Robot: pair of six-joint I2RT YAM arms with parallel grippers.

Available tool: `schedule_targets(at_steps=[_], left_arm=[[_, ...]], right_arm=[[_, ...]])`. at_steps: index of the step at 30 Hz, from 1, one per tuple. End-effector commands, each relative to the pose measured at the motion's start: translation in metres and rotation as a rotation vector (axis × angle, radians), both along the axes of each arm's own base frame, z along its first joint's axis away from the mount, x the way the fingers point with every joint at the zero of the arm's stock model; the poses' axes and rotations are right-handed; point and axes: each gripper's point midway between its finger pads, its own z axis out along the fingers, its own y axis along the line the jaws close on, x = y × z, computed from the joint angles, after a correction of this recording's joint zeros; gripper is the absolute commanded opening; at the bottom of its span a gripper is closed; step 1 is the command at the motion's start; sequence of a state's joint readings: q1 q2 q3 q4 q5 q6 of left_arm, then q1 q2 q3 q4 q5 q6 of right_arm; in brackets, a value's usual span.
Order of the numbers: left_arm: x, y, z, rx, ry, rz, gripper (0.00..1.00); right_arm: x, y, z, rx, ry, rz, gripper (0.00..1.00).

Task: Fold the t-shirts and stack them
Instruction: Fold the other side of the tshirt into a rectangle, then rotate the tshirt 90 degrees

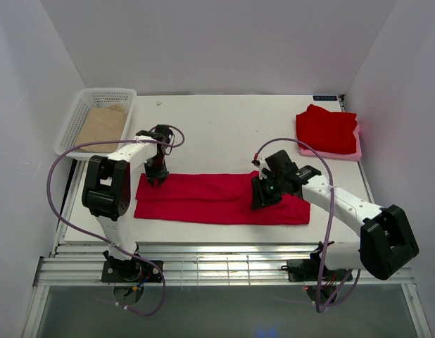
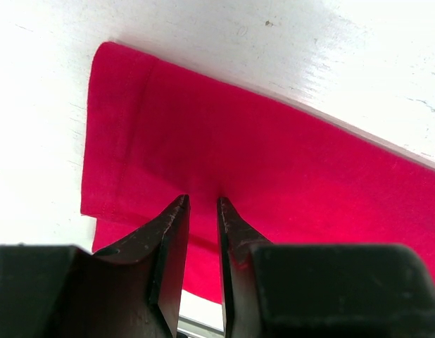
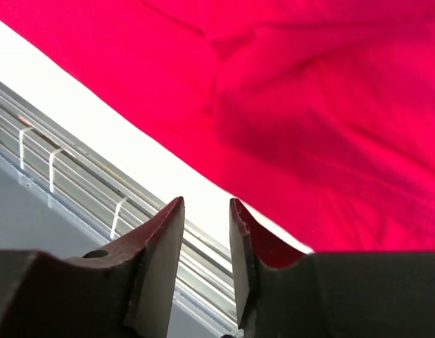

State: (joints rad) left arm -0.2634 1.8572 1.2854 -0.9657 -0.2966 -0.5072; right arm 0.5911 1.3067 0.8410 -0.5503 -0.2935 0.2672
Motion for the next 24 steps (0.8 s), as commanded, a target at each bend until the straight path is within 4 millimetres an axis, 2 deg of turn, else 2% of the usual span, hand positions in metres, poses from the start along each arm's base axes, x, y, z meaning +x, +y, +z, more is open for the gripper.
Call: schedule_targets(at_steps=[1, 4, 5, 6, 7, 8, 11, 13, 14, 15, 16, 18, 20, 24], left_arm=[[0.007, -0.003, 0.017, -0.029, -0.067, -0.004, 0.33], [0.008, -0.002, 0.016, -0.025, -0.068, -0.003, 0.33], [0.009, -0.002, 0.016, -0.024, -0.073, -0.003, 0.33], [0.011, -0.003, 0.017, -0.025, -0.078, -0.003, 0.33], [0.012, -0.003, 0.016, -0.025, -0.080, -0.002, 0.32], [0.015, -0.003, 0.016, -0.024, -0.090, -0.001, 0.31], [0.020, -0.003, 0.013, -0.020, -0.105, -0.011, 0.27], [0.021, -0.002, 0.009, -0.013, -0.099, -0.016, 0.23], [0.022, -0.002, 0.004, -0.009, -0.093, -0.017, 0.22], [0.020, -0.001, 0.001, -0.004, -0.084, -0.018, 0.20], [0.019, -0.001, -0.005, -0.001, -0.072, -0.021, 0.15], [0.015, 0.000, -0.012, 0.000, -0.053, -0.017, 0.11], [0.008, 0.000, -0.020, -0.001, -0.031, -0.011, 0.04], [-0.003, 0.004, -0.034, 0.013, 0.013, 0.001, 0.01]], right_arm=[[0.000, -0.003, 0.007, -0.005, -0.037, -0.024, 0.39], [0.020, -0.013, 0.019, -0.060, -0.132, -0.094, 0.42], [0.033, -0.019, 0.026, -0.095, -0.177, -0.143, 0.43], [0.038, -0.022, 0.024, -0.121, -0.182, -0.161, 0.43], [0.045, -0.026, 0.024, -0.139, -0.188, -0.188, 0.42], [0.056, -0.032, 0.025, -0.176, -0.209, -0.230, 0.30], [0.073, -0.042, 0.005, -0.248, -0.159, -0.304, 0.08], [0.083, -0.046, 0.000, -0.275, -0.156, -0.326, 0.08], [0.088, -0.050, -0.010, -0.318, -0.147, -0.337, 0.08], [0.095, -0.050, -0.009, -0.326, -0.154, -0.343, 0.08], [0.099, -0.054, -0.019, -0.362, -0.142, -0.346, 0.08], [0.106, -0.058, -0.025, -0.392, -0.136, -0.356, 0.08], [0.109, -0.064, -0.037, -0.427, -0.107, -0.373, 0.08], [0.110, -0.074, -0.052, -0.480, -0.080, -0.392, 0.08]])
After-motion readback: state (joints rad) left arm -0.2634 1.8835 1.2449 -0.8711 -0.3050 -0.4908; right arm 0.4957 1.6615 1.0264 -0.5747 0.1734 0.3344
